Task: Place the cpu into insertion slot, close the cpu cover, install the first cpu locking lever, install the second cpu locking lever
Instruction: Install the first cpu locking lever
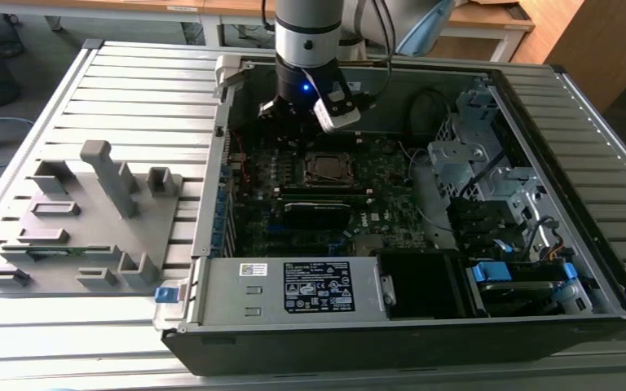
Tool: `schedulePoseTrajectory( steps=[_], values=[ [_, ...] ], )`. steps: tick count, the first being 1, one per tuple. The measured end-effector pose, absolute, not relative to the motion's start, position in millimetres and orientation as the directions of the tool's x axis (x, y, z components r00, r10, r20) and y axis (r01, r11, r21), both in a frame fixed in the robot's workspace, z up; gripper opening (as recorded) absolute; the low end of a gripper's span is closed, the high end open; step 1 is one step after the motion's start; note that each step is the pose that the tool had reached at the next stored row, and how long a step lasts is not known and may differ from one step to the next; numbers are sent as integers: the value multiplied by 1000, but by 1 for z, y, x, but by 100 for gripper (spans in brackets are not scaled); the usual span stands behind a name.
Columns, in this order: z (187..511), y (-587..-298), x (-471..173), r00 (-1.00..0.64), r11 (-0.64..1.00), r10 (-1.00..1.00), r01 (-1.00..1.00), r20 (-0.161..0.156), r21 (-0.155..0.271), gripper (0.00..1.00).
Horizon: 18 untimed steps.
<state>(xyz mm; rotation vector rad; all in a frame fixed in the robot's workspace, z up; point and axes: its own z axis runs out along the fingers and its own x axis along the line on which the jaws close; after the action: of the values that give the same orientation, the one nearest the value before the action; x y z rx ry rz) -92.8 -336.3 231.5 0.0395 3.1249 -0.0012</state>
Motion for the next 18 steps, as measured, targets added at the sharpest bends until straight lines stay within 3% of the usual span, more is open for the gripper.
schedulePoseTrajectory(
  steps=[18],
  values=[
    [236, -336, -102, -999, 1000, 25, 25, -23, 0, 11]
  ],
)
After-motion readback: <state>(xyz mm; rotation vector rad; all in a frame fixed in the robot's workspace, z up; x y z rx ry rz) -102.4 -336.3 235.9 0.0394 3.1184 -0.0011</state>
